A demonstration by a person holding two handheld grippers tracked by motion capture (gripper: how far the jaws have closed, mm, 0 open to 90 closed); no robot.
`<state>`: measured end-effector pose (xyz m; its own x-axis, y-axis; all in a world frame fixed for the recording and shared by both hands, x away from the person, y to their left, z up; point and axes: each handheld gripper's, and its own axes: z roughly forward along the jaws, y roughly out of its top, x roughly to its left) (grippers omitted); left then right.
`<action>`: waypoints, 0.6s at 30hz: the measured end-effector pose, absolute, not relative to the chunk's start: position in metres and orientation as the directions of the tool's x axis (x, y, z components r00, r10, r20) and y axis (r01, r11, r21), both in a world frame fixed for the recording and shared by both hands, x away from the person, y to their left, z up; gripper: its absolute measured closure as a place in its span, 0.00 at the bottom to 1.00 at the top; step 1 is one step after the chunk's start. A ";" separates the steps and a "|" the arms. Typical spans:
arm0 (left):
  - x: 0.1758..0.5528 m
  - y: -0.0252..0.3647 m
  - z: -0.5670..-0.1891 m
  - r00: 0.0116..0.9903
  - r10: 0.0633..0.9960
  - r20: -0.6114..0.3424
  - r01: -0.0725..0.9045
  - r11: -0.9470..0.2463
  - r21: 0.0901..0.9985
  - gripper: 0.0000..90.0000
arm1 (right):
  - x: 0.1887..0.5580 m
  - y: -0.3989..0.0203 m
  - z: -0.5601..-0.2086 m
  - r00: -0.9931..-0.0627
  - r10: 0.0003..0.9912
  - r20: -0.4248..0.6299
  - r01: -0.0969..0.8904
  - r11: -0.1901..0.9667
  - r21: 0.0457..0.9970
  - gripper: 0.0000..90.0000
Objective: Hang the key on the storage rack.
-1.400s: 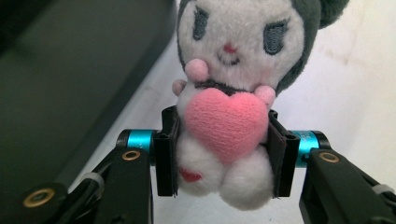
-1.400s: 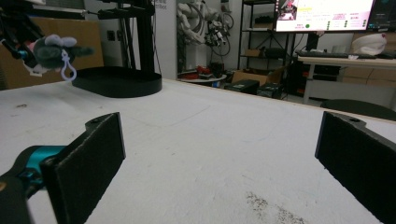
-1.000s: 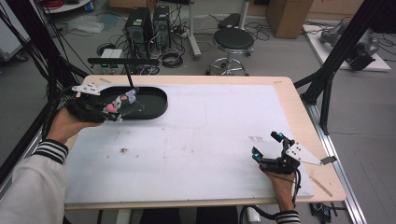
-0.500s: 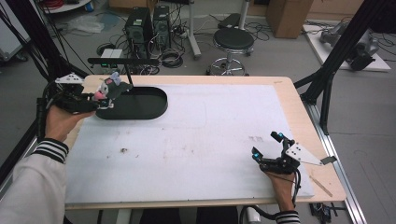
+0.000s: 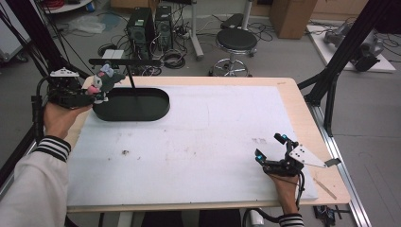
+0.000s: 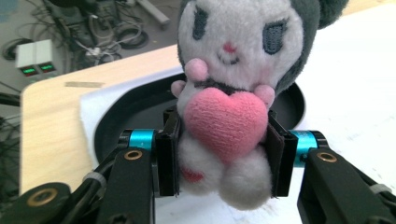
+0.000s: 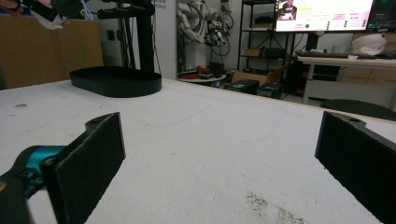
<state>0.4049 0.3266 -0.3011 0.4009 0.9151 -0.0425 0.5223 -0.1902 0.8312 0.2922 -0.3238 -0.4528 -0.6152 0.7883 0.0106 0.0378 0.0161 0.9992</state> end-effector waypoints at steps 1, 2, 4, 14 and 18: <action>0.406 0.326 -0.301 0.393 0.918 -0.047 0.522 -0.181 0.834 0.63 | 0.292 -0.324 -0.453 -0.615 0.788 0.008 0.035 0.017 0.999 0.01; 0.406 0.327 -0.300 0.382 0.923 -0.034 0.523 -0.186 0.831 0.63 | 0.292 -0.324 -0.453 -0.615 0.788 0.010 0.037 0.017 0.999 0.01; 0.407 0.327 -0.298 0.368 0.929 -0.033 0.522 -0.177 0.834 0.63 | 0.292 -0.324 -0.453 -0.615 0.788 0.010 0.037 0.016 0.999 0.01; 0.414 0.330 -0.289 0.325 0.945 -0.031 0.534 -0.157 0.831 0.63 | 0.292 -0.324 -0.453 -0.615 0.788 0.012 0.039 0.015 0.999 0.01; 0.418 0.329 -0.286 0.312 0.950 -0.028 0.541 -0.153 0.827 0.63 | 0.293 -0.324 -0.453 -0.614 0.789 0.007 0.034 0.017 0.999 0.01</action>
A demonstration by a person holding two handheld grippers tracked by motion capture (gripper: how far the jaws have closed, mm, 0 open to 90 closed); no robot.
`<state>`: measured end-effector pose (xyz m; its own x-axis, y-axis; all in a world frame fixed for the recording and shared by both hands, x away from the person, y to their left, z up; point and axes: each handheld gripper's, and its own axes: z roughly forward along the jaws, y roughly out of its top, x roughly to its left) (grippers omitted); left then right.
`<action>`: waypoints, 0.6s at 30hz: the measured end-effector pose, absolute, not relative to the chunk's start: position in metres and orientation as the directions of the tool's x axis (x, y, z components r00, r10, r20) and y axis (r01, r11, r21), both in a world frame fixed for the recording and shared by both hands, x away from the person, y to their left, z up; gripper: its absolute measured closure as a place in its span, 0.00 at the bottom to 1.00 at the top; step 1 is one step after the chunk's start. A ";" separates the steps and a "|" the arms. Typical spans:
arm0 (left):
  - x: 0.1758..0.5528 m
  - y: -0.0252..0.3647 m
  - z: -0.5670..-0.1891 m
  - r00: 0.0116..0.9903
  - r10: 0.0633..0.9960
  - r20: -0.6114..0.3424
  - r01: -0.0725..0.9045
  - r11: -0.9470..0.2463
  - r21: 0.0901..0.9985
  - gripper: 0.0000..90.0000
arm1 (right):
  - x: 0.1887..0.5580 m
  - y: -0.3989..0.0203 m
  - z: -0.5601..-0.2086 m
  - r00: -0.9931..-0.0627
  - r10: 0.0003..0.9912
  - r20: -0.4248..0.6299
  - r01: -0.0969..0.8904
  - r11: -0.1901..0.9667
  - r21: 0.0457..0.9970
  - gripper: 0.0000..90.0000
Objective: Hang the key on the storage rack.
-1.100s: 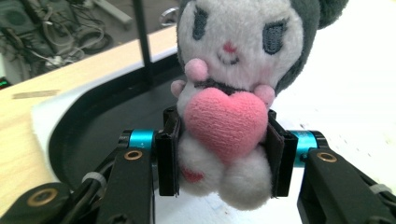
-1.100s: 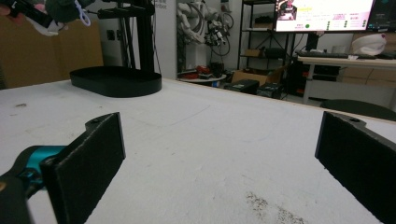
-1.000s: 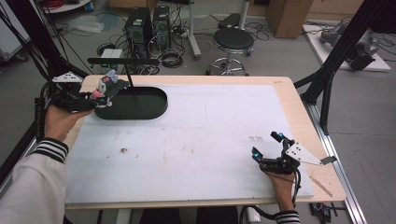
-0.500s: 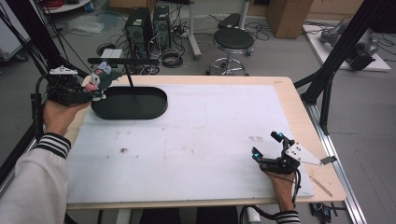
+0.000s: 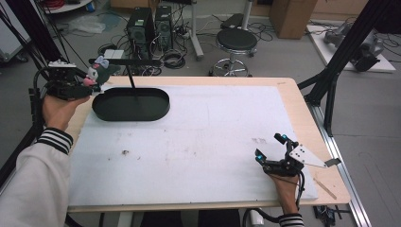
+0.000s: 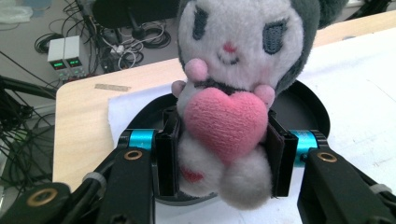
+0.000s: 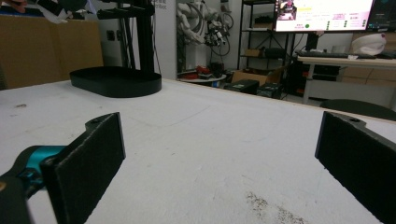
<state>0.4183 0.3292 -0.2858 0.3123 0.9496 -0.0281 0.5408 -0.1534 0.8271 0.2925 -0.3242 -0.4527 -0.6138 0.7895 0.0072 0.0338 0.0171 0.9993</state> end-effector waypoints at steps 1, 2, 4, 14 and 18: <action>0.421 0.329 -0.285 0.305 0.952 -0.026 0.546 -0.152 0.824 0.63 | 0.293 -0.324 -0.453 -0.613 0.790 0.008 0.033 0.015 0.999 0.01; 0.421 0.329 -0.285 0.305 0.952 -0.026 0.546 -0.152 0.824 0.63 | 0.293 -0.324 -0.453 -0.613 0.790 0.008 0.033 0.015 0.999 0.01; 0.423 0.328 -0.286 0.299 0.954 -0.027 0.555 -0.150 0.818 0.63 | 0.293 -0.324 -0.453 -0.613 0.790 0.010 0.035 0.015 0.999 0.01; 0.434 0.328 -0.289 0.278 0.959 -0.046 0.562 -0.123 0.818 0.63 | 0.293 -0.324 -0.453 -0.613 0.790 0.009 0.034 0.015 0.999 0.01; 0.441 0.324 -0.287 0.276 0.960 -0.052 0.554 -0.115 0.825 0.63 | 0.293 -0.324 -0.453 -0.614 0.789 0.009 0.034 0.015 0.999 0.01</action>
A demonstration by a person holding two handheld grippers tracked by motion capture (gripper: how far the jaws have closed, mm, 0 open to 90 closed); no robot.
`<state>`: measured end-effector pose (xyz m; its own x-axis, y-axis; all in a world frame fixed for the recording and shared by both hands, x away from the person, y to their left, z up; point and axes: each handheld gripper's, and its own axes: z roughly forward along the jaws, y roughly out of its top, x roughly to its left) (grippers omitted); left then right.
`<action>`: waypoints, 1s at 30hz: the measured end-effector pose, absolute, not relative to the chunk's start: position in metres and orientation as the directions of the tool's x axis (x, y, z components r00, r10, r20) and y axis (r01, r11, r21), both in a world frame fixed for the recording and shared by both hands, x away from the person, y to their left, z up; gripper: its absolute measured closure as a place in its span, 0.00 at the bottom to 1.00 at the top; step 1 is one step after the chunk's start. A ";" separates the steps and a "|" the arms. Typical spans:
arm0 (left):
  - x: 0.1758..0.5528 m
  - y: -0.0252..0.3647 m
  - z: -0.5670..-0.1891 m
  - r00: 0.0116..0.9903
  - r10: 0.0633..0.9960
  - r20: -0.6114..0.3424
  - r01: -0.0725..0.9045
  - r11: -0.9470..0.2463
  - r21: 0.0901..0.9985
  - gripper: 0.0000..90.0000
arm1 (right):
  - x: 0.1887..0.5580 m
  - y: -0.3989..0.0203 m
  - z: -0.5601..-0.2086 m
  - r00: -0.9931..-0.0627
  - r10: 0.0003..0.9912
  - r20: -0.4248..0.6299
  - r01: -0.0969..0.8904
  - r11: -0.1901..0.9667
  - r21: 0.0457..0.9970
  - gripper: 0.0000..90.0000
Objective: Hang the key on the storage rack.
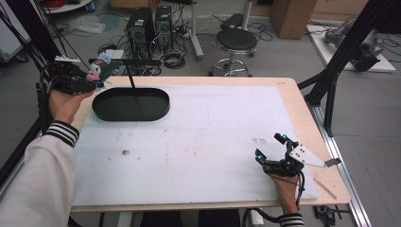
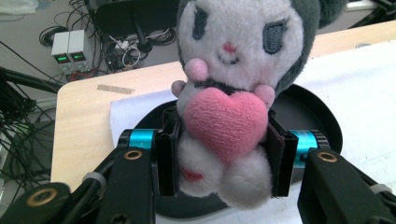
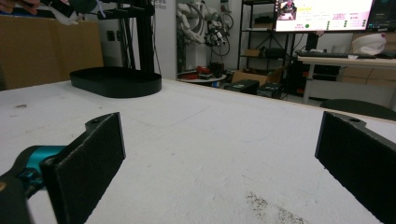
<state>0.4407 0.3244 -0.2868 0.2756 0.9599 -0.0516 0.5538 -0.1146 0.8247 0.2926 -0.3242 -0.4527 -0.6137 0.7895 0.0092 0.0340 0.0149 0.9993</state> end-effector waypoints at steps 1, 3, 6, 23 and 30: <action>0.441 0.324 -0.287 0.276 0.960 -0.052 0.554 -0.115 0.825 0.63 | 0.293 -0.324 -0.453 -0.614 0.789 0.009 0.034 0.015 0.999 0.01; 0.443 0.325 -0.288 0.272 0.960 -0.059 0.554 -0.106 0.826 0.63 | 0.293 -0.324 -0.453 -0.613 0.790 0.008 0.030 0.014 0.999 0.01; 0.446 0.325 -0.291 0.263 0.963 -0.060 0.560 -0.102 0.822 0.63 | 0.293 -0.324 -0.453 -0.614 0.789 0.006 0.029 0.015 0.999 0.01; 0.453 0.331 -0.310 0.209 0.974 -0.088 0.584 -0.052 0.810 0.63 | 0.292 -0.324 -0.453 -0.615 0.788 0.011 0.038 0.015 0.999 0.01; 0.452 0.331 -0.313 0.212 0.975 -0.073 0.596 -0.070 0.800 0.63 | 0.292 -0.324 -0.453 -0.615 0.788 0.009 0.037 0.017 0.999 0.01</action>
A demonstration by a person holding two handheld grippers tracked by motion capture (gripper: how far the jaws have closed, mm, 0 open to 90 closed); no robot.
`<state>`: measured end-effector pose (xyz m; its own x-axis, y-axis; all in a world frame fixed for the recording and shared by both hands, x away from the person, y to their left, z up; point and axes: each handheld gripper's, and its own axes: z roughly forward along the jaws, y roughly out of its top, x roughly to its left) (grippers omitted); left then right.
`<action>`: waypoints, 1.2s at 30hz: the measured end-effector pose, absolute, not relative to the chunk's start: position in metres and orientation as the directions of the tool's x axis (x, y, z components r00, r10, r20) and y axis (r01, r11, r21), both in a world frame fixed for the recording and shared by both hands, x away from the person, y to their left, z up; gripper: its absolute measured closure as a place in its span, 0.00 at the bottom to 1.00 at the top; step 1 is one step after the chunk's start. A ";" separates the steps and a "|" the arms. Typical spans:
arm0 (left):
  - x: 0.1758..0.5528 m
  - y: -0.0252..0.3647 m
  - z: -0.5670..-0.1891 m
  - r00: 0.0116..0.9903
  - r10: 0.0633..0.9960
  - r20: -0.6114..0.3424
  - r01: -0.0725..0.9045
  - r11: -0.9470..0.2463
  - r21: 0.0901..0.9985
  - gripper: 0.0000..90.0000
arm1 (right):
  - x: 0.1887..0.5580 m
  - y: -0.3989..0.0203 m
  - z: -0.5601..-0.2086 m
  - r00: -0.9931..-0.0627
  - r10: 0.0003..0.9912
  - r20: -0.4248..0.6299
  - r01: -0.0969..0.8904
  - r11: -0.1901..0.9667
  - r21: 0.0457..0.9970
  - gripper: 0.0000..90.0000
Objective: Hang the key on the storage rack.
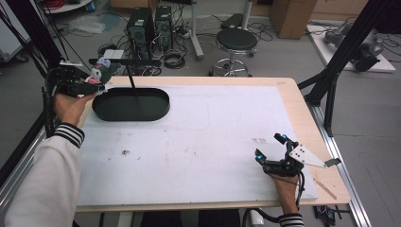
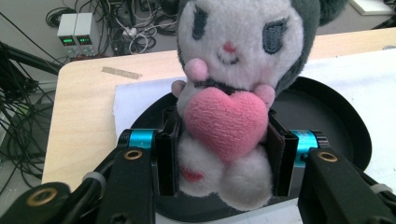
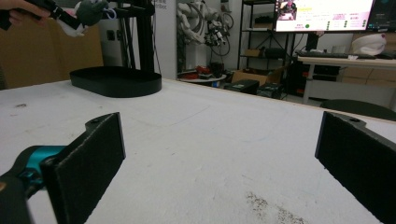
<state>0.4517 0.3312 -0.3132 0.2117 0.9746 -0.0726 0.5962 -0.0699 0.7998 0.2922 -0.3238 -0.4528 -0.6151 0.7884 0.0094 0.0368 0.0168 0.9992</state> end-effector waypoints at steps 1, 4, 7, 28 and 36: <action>0.452 0.331 -0.314 0.213 0.975 -0.069 0.599 -0.075 0.797 0.63 | 0.292 -0.324 -0.453 -0.615 0.789 0.007 0.034 0.018 0.999 0.01; 0.450 0.331 -0.318 0.212 0.975 -0.070 0.599 -0.073 0.797 0.63 | 0.292 -0.324 -0.453 -0.615 0.789 0.009 0.036 0.017 0.999 0.01; 0.449 0.332 -0.324 0.209 0.976 -0.057 0.611 -0.085 0.787 0.63 | 0.292 -0.324 -0.453 -0.615 0.789 0.008 0.036 0.018 0.999 0.01; 0.464 0.323 -0.345 0.193 0.981 -0.021 0.649 -0.112 0.752 0.63 | 0.292 -0.324 -0.453 -0.615 0.789 0.006 0.037 0.020 0.999 0.01; 0.468 0.318 -0.353 0.203 0.979 -0.010 0.670 -0.132 0.730 0.63 | 0.292 -0.324 -0.453 -0.615 0.788 0.008 0.036 0.018 0.999 0.01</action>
